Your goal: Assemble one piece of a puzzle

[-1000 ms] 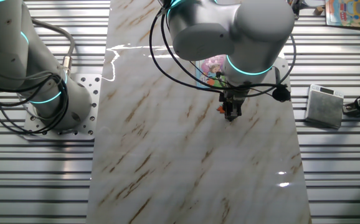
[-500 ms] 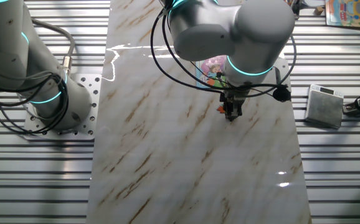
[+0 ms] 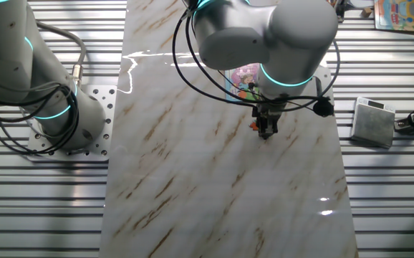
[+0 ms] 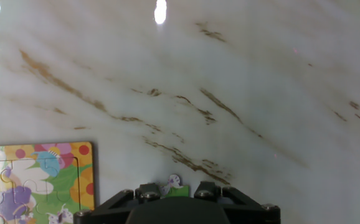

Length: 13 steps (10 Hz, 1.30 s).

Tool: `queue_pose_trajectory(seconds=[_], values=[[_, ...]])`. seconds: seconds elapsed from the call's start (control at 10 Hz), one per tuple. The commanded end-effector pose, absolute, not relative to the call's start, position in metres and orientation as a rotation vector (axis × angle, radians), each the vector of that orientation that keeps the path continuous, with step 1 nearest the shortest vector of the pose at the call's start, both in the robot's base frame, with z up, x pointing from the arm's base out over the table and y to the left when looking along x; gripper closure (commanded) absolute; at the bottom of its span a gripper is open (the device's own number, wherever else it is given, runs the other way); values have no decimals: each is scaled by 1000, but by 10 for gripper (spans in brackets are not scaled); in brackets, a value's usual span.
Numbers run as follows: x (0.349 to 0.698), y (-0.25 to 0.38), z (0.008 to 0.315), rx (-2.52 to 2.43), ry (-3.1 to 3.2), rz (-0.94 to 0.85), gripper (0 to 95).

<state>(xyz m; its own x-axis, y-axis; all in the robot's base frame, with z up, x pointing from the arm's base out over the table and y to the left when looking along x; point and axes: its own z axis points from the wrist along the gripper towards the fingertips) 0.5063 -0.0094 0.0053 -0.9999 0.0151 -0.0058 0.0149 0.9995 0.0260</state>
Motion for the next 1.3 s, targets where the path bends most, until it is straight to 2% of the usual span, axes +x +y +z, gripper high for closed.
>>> queue_pose_trajectory(seconds=[0.1,0.2,0.6,0.7,1.3], values=[[507,-9,4,21,3135,42,570],[507,-8,4,22,3137,36,760],[507,-8,4,17,3138,-13,760],[507,-8,4,6,3140,-3,950],[505,-7,11,-11,3148,22,950]])
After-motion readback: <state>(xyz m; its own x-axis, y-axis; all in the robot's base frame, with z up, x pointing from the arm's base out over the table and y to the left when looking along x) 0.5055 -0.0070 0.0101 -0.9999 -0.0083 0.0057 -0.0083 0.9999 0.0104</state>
